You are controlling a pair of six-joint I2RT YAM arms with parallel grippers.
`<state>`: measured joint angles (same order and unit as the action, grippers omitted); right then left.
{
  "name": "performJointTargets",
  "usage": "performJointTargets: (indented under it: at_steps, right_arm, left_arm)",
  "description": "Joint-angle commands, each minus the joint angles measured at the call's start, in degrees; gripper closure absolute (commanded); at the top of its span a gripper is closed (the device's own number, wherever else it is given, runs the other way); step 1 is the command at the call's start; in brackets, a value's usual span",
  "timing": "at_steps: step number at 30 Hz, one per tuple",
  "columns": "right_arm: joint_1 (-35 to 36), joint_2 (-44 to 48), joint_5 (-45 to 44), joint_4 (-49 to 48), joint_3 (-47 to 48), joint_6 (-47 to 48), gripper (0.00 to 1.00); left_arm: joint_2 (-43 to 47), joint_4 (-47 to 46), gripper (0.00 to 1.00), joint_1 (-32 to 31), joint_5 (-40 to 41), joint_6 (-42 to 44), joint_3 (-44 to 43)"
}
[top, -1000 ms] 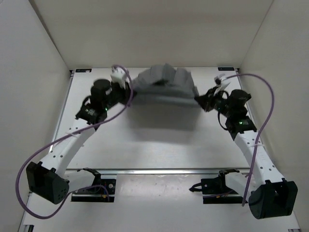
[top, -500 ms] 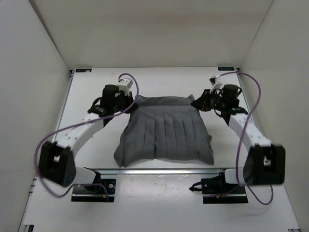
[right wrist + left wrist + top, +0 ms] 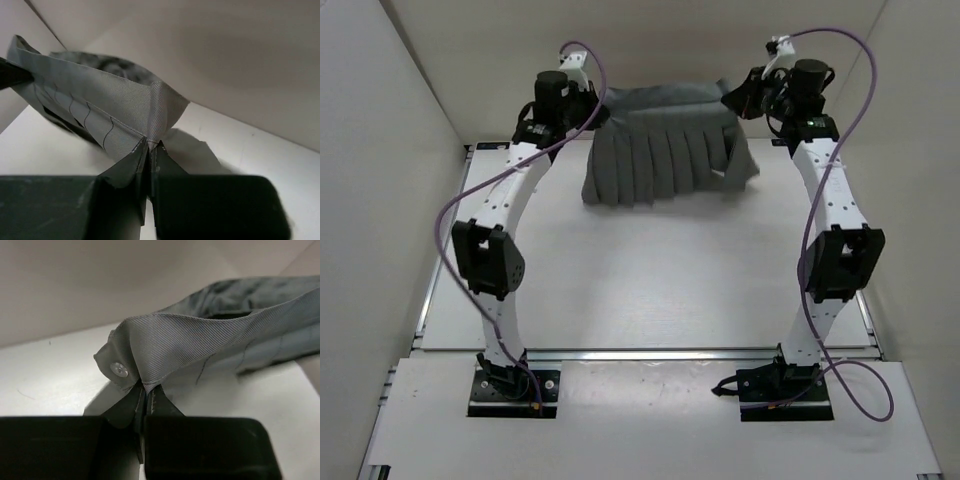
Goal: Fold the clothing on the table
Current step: Flatten the skirt out
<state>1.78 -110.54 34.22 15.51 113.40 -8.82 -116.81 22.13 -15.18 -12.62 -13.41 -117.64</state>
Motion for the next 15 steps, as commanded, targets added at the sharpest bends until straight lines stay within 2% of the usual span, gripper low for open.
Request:
performJointTargets:
  at_steps: [1,3,4,5,6,7,8,10,13,15]
  right_arm:
    - [-2.5,8.3,-5.6,-0.6,0.4,4.6,1.0]
    - [-2.3,13.6,-7.1,-2.4,-13.3,6.8,1.0]
    - [-2.3,17.5,-7.3,-4.1,-17.4,7.1,1.0]
    - [-2.1,21.9,-7.1,-5.4,-26.0,7.0,1.0]
    - [-2.1,27.0,-7.0,-7.2,-35.4,6.4,1.0]
    - [-2.0,29.5,-7.1,-9.2,-39.9,5.8,1.0]
    - [-1.2,34.4,-7.8,-9.4,-48.5,5.2,1.0]
    - [-0.1,40.9,-9.0,-8.7,-61.7,4.1,1.0]
    - [1.8,49.1,-10.0,-5.4,-71.7,3.1,1.0]
    - [3.0,52.6,-10.7,-4.3,-74.7,1.4,1.0]
  left_arm:
    - [11.3,-0.1,1.0,1.1,6.6,3.0,2.1]
    - [16.7,-3.6,1.0,0.6,5.1,6.0,14.6]
    - [20.3,-5.3,1.0,0.2,4.7,6.7,18.0]
    - [22.0,-5.9,1.0,-0.4,4.9,7.8,24.9]
    - [25.1,-6.4,1.0,-0.7,5.8,8.0,31.8]
    - [28.7,-6.5,1.0,-0.9,7.3,8.5,39.3]
    - [33.0,-6.3,1.0,-1.9,9.3,8.5,43.0]
    - [39.3,-6.5,1.0,-4.9,12.2,8.8,57.6]
    - [50.1,-5.7,1.0,-7.7,13.9,5.7,71.5]
    - [54.6,-5.0,1.0,-6.5,12.9,2.2,76.2]
